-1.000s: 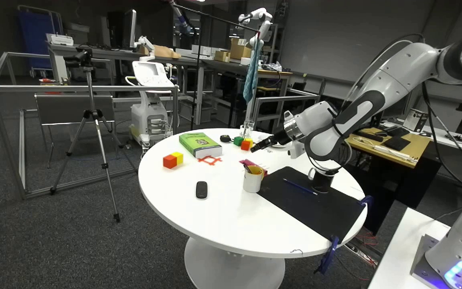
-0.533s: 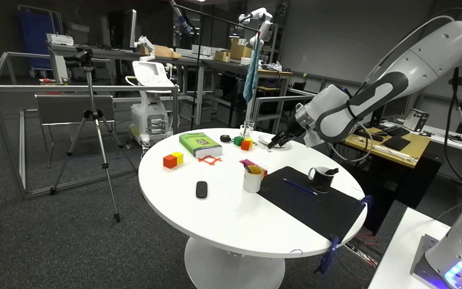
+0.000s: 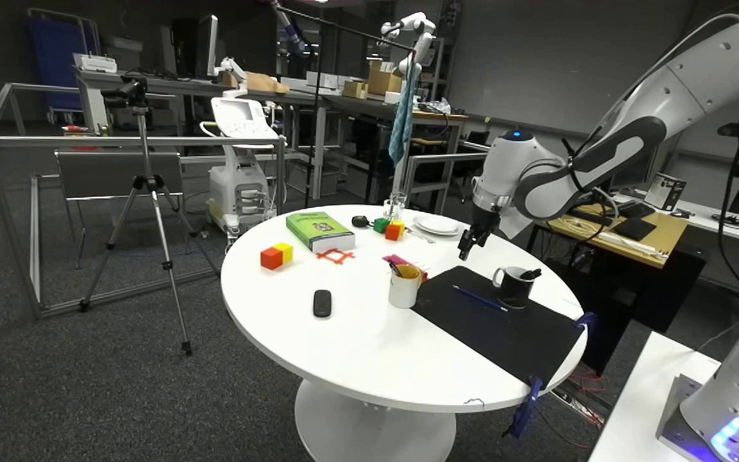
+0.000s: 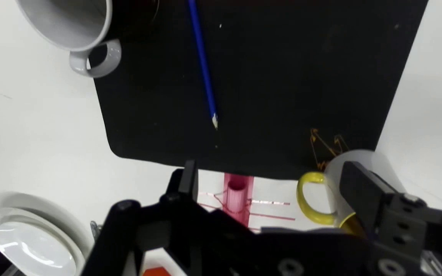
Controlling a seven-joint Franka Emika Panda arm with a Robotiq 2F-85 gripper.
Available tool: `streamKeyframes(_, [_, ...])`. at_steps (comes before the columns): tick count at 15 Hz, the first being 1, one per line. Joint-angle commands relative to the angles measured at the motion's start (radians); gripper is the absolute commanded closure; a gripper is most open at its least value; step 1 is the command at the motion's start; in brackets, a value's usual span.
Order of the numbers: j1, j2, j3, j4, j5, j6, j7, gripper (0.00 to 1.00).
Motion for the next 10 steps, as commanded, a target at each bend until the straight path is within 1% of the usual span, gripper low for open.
streamKeyframes(1, [-0.07, 0.001, 0.12, 0.052, -0.017, -0.182, 0.004, 0.0])
streamKeyframes(4, [-0.111, 0.001, 0.191, 0.07, 0.028, -0.259, -0.042, 0.0])
streamKeyframes(7, [-0.165, -0.015, 0.249, 0.081, 0.151, -0.264, -0.156, 0.0])
streamKeyframes(10, [-0.21, -0.034, 0.285, 0.103, 0.287, -0.291, -0.282, 0.0])
